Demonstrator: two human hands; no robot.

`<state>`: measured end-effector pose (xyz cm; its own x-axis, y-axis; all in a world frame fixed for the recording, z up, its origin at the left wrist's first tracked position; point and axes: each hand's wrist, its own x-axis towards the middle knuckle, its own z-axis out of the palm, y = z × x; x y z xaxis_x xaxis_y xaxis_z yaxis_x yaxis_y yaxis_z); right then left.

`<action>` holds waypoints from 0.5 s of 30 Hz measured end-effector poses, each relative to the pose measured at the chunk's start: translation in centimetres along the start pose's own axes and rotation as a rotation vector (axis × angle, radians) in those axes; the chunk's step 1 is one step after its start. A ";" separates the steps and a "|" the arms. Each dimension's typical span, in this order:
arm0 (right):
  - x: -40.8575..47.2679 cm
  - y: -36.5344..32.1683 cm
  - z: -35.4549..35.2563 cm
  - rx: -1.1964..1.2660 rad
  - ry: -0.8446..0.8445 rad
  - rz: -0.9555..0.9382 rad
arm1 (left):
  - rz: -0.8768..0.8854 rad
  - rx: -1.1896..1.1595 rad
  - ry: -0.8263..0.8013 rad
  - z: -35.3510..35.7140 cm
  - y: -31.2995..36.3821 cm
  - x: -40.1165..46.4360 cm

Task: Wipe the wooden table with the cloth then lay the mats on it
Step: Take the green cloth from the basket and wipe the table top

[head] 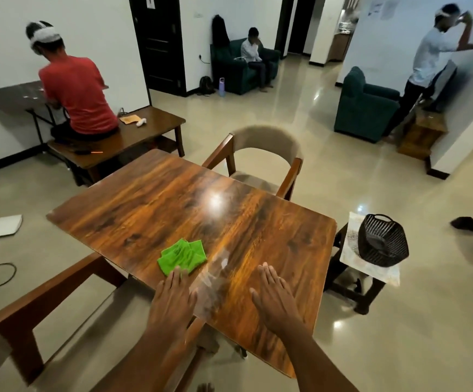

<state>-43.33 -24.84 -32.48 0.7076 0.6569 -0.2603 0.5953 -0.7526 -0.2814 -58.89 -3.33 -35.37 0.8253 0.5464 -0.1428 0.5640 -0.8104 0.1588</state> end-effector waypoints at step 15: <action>13.9 -3.4 8.5 -0.104 -0.151 -0.077 | 0.023 -0.029 -0.055 9.1 -11.0 13.8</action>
<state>-38.74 -12.81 -43.00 0.5980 0.7059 -0.3797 0.6871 -0.6954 -0.2107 -54.01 11.22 -47.96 0.8357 0.5146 -0.1919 0.5461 -0.8158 0.1904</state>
